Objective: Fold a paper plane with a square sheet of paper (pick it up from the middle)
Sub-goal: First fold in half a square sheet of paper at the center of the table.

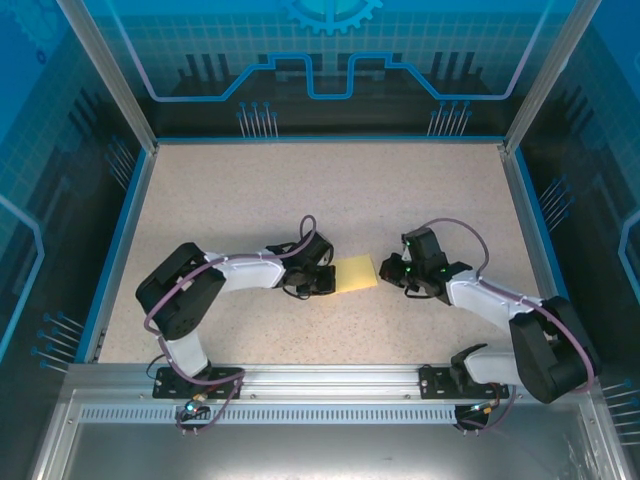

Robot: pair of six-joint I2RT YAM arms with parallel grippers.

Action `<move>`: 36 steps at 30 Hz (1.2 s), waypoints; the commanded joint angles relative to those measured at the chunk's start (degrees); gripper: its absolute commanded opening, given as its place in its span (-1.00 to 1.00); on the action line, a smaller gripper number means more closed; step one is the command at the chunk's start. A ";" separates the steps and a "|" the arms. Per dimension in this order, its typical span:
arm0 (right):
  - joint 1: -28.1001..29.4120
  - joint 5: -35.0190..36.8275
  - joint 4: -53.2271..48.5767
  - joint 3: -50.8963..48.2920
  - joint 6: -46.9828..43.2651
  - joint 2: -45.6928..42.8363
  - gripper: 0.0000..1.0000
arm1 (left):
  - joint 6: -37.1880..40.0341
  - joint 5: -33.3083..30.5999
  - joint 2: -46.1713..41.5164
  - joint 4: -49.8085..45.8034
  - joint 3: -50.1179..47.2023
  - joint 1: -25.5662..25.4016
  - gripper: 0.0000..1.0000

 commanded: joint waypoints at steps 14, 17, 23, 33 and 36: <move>9.16 -9.01 16.28 4.87 4.13 15.96 -1.00 | 9.68 -0.79 -3.14 -4.48 -3.62 2.49 -1.00; 9.30 -11.54 18.30 5.85 4.15 19.98 -1.00 | 9.31 -0.72 -3.12 -4.40 -3.79 2.44 -1.00; 9.21 -11.48 18.12 6.63 3.80 24.30 -1.00 | 8.60 -0.95 -3.57 -4.13 -4.06 2.44 -1.00; 8.95 -8.04 15.33 4.65 3.63 25.70 -1.00 | 1.62 -0.17 -8.59 0.05 -5.52 2.40 -1.00; 8.90 -8.06 15.47 4.18 3.83 25.21 -1.00 | -4.79 0.46 -10.69 6.65 -8.44 2.22 -1.00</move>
